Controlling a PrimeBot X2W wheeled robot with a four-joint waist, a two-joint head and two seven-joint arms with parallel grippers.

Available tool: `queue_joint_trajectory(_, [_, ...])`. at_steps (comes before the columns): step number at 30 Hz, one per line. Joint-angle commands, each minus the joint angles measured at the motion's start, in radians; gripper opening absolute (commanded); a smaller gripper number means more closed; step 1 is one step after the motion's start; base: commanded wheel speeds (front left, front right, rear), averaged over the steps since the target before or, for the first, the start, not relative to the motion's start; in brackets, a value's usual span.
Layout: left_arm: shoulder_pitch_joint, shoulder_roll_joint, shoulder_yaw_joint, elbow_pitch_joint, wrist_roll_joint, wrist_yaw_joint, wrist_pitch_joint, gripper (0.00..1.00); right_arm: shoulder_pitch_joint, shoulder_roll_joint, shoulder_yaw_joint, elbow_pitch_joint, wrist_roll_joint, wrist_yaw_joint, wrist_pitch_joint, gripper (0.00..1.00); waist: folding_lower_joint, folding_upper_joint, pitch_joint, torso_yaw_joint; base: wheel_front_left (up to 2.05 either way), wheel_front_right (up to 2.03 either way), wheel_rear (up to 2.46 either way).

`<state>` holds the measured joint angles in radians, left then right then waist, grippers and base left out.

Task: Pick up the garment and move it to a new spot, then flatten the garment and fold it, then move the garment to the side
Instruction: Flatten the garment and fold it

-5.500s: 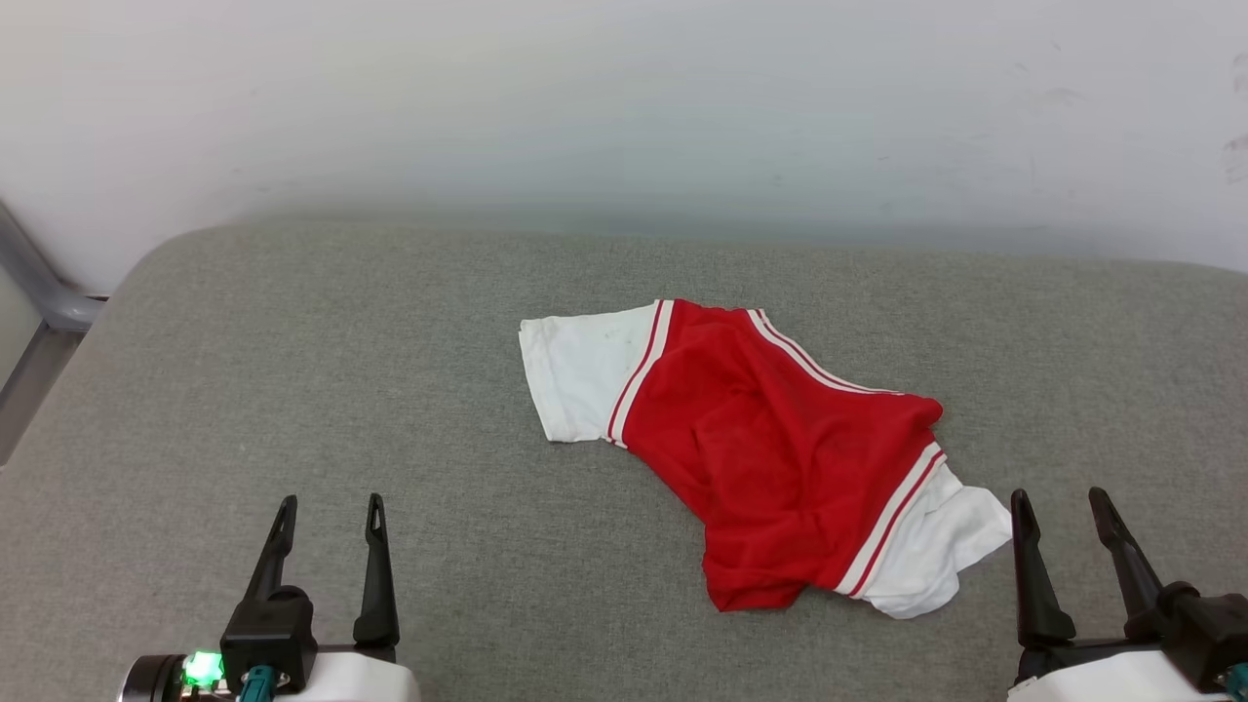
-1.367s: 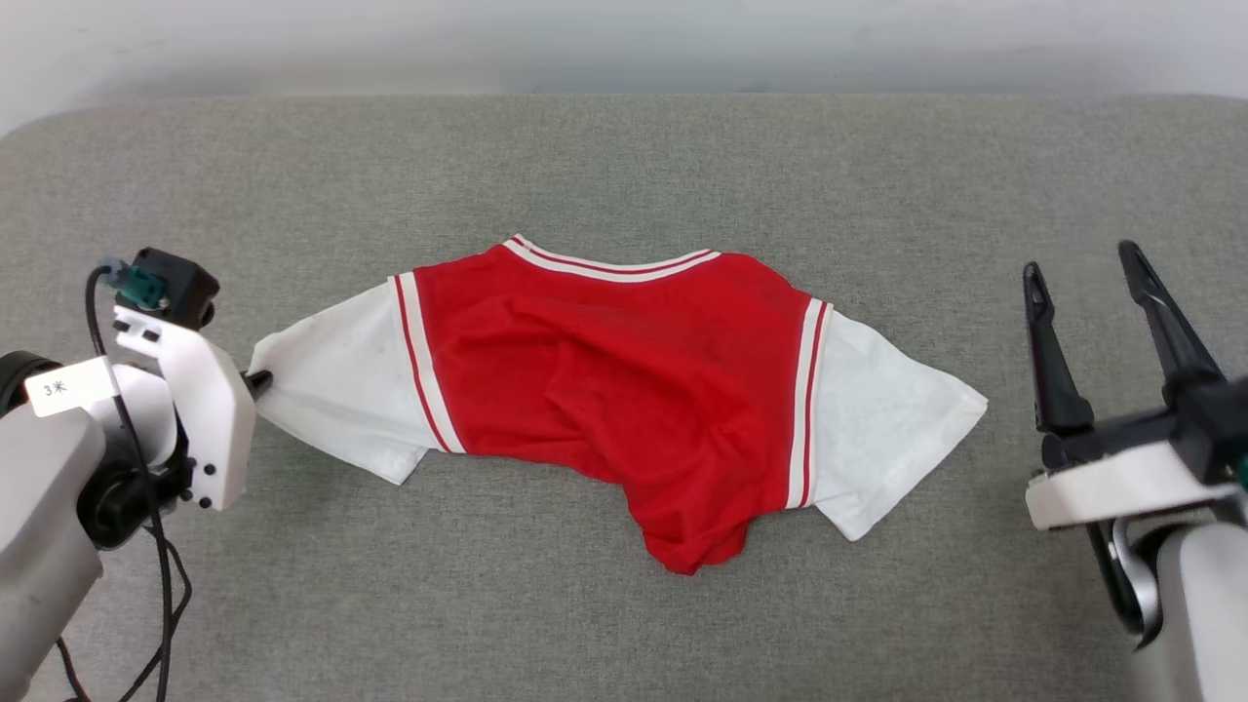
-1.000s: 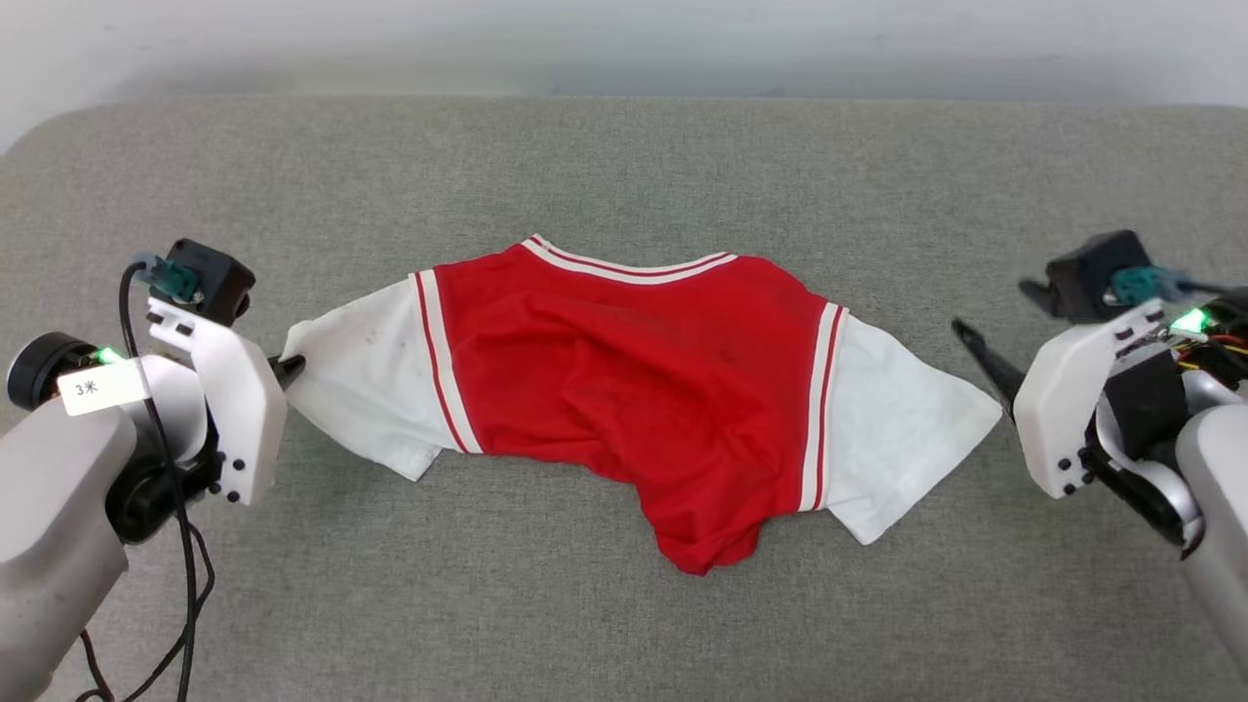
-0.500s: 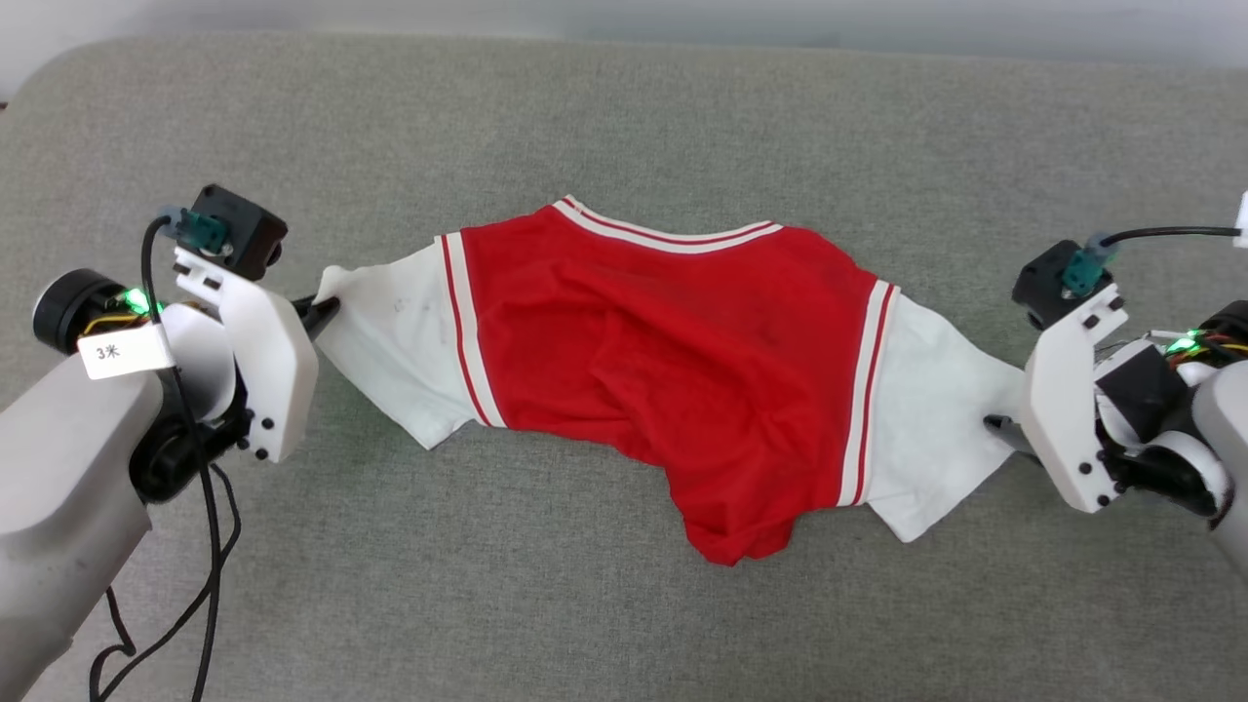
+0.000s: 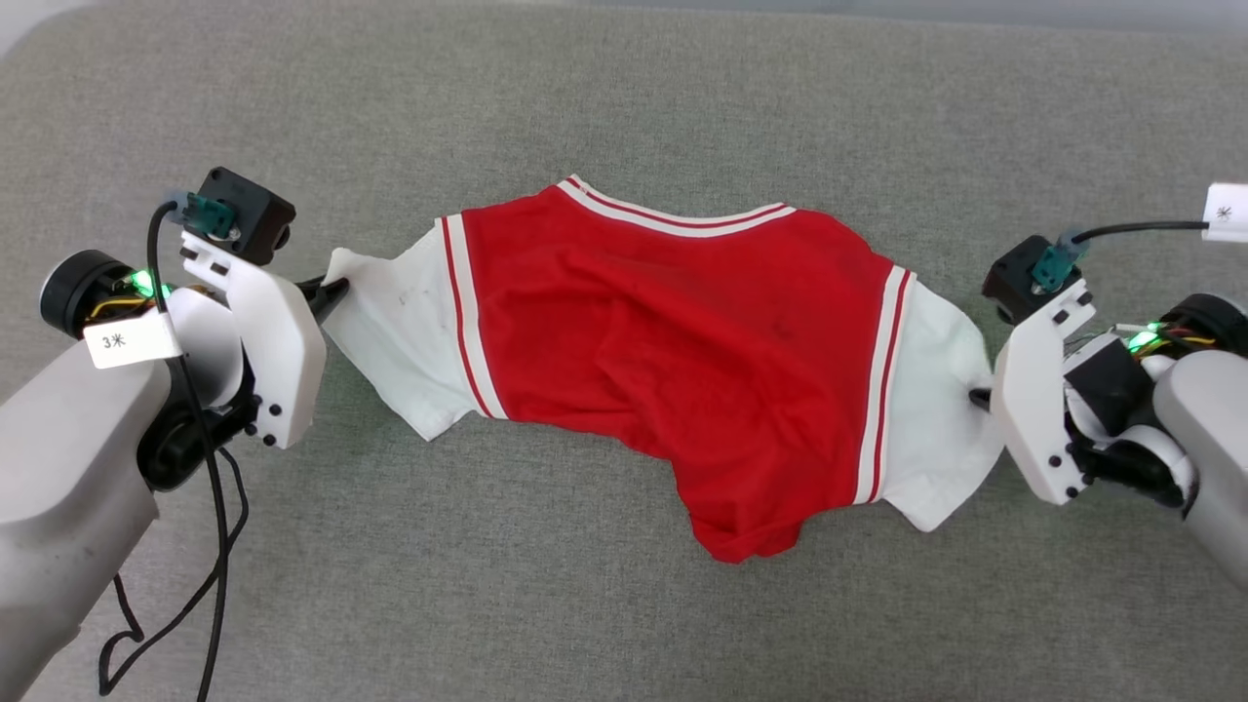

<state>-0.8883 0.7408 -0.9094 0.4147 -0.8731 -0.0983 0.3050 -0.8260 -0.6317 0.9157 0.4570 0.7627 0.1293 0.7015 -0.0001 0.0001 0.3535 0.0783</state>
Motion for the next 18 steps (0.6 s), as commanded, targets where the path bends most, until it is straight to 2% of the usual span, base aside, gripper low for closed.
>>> queue_joint_trajectory(1, [-0.003, -0.001, -0.002, 0.003, 0.0, -0.004, -0.01, 0.0, 0.044, 0.028, 0.045, 0.037, 0.004, 0.002, -0.01, 0.0, 0.0001, -0.0001, -0.011, -0.005, 0.0, 0.0, 0.0])
queue_joint_trajectory(3, [0.001, -0.001, -0.003, 0.007, 0.005, -0.006, -0.021, 0.0, 0.026, 0.027, 0.042, 0.041, 0.006, 0.001, -0.063, 0.0, 0.0001, -0.0001, -0.029, -0.009, 0.0, 0.0, 0.0])
queue_joint_trajectory(4, [0.005, 0.004, -0.001, 0.011, 0.009, -0.005, -0.046, 0.0, 0.002, 0.027, 0.025, 0.041, 0.023, 0.001, -0.151, 0.0, 0.0001, -0.0001, -0.063, -0.017, 0.0, 0.0, 0.0])
queue_joint_trajectory(7, [0.005, 0.009, 0.007, 0.004, 0.016, -0.003, -0.08, 0.0, -0.021, 0.012, 0.01, 0.035, 0.022, 0.001, -0.238, 0.0, 0.0001, -0.0001, -0.103, -0.027, 0.0, 0.0, 0.0])
queue_joint_trajectory(14, [-0.023, 0.034, 0.035, -0.066, 0.068, 0.037, -0.177, 0.0, -0.039, -0.028, -0.044, -0.003, 0.015, 0.001, -0.391, 0.0, 0.0001, -0.0001, -0.181, -0.045, 0.0, 0.0, 0.0])
queue_joint_trajectory(18, [-0.045, 0.051, 0.055, -0.138, 0.102, 0.069, -0.227, 0.0, -0.057, -0.052, -0.108, -0.04, -0.004, 0.001, -0.455, 0.0, 0.0001, -0.0001, -0.216, -0.049, 0.0, 0.0, 0.0])
